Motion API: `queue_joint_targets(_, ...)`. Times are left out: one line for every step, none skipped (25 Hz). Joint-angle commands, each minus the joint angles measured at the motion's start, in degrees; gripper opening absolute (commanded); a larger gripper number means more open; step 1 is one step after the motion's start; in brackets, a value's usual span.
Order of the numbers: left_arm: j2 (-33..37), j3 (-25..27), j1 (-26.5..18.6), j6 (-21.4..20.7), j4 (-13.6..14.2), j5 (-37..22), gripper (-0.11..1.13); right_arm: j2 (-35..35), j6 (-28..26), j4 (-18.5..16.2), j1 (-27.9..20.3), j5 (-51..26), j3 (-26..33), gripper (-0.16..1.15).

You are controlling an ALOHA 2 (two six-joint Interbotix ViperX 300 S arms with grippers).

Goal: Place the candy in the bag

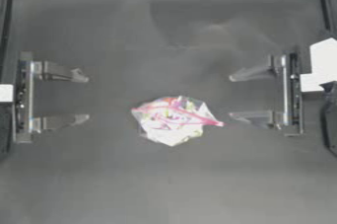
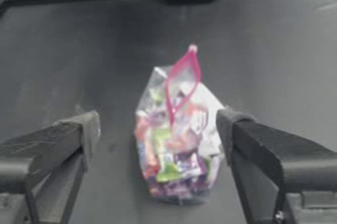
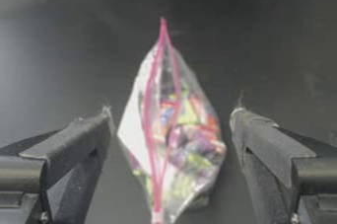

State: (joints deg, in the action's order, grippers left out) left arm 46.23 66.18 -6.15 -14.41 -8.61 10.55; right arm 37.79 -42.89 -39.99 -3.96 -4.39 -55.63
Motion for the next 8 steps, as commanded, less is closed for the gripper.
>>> queue_joint_targets(1.4,-0.4,0.0,0.0,-0.1,-0.4,1.0,1.1,0.1,-0.2,0.0,0.1,0.2,0.99)
queue_joint_targets(1.8,-0.3,0.0,0.1,-0.1,-0.6,1.0,1.4,0.1,-0.2,0.0,0.1,0.0,0.99)
queue_joint_targets(2.2,-0.3,0.0,0.1,-0.2,-0.8,1.0,1.7,0.0,-0.2,0.0,0.1,-0.2,1.0)
queue_joint_targets(2.5,-0.3,0.0,0.1,-0.2,-1.0,1.0,1.8,0.0,-0.1,0.0,0.2,-0.4,0.99)
queue_joint_targets(2.8,-0.3,0.0,0.1,-0.1,-1.1,1.0,2.0,0.0,-0.2,0.0,0.2,-0.4,0.99)
queue_joint_targets(3.1,-0.3,0.0,0.1,-0.1,-1.1,1.0,2.1,0.1,-0.2,0.0,0.3,-0.5,0.99)
queue_joint_targets(3.3,-0.3,0.0,0.1,-0.1,-1.1,1.0,2.1,0.1,-0.2,0.0,0.3,-0.5,0.99)
queue_joint_targets(3.4,-0.2,0.0,0.1,-0.1,-1.1,1.0,2.2,0.1,-0.3,0.0,0.3,-0.6,0.99)
